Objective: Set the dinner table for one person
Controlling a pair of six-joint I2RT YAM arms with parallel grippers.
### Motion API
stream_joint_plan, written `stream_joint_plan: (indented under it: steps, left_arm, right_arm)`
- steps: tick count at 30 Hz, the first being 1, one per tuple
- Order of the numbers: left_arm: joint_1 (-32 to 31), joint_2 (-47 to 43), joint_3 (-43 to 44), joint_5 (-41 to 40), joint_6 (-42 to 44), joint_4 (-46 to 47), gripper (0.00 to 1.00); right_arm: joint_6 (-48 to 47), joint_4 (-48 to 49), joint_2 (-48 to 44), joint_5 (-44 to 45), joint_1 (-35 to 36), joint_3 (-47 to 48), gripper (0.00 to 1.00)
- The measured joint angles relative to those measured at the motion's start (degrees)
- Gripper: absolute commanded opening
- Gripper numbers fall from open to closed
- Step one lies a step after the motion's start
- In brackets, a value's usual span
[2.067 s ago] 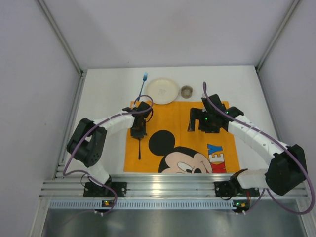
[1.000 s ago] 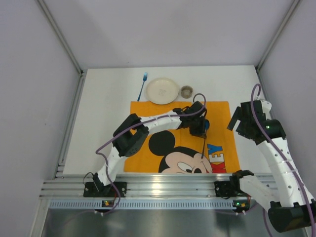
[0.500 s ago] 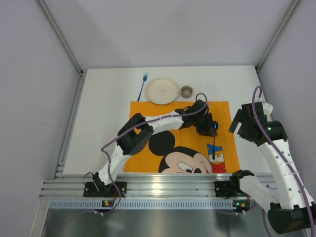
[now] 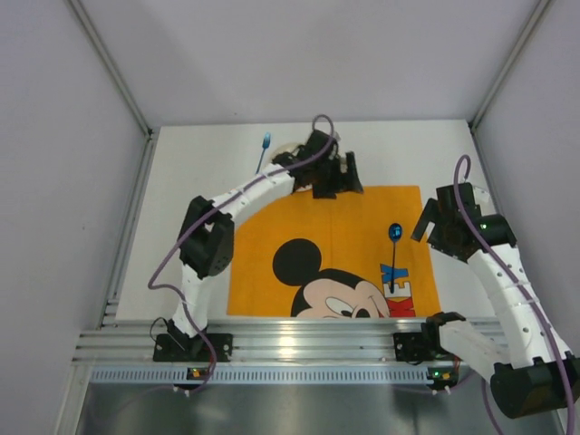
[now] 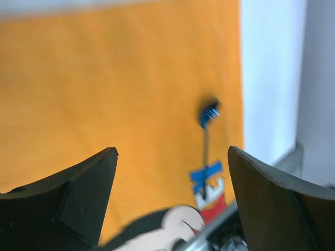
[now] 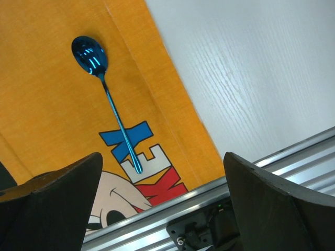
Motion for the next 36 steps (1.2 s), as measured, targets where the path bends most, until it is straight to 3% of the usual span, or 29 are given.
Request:
stream_joint_plan:
  steps: [7, 11, 19, 22, 24, 28, 36]
  left_arm:
    - [25.5, -2.4, 0.6, -8.6, 9.3, -6.2, 0.66]
    - [32.2, 1.9, 4.5, -9.8, 12.6, -10.0, 0.56]
    - [30.7, 11.1, 9.5, -7.1, 15.2, -11.3, 0.52]
    - [30.3, 13.5, 10.1, -6.1, 15.5, -11.8, 0.45]
    - [30.3, 14.9, 11.2, -5.9, 15.8, -12.0, 0.34]
    - [30.6, 17.2, 14.3, -4.5, 15.7, -12.1, 0.00]
    - [30.9, 17.7, 16.9, -2.8, 16.0, -11.6, 0.00]
  right_arm:
    - [0.0, 3.6, 2.4, -4.1, 0.0, 0.0, 1.00]
    - [0.0, 4.1, 5.4, -4.5, 0.0, 1.0, 1.00]
    - [-0.2, 5.3, 11.5, -4.2, 0.0, 5.1, 1.00]
    - [-0.3, 5.7, 13.9, -4.1, -0.2, 6.4, 1.00]
    - [-0.5, 6.2, 15.2, -4.1, -0.4, 7.1, 1.00]
    - [-0.7, 6.6, 17.6, -4.1, -0.8, 8.6, 1.00]
    - [-1.2, 7.9, 19.7, -4.6, -1.1, 9.7, 1.00]
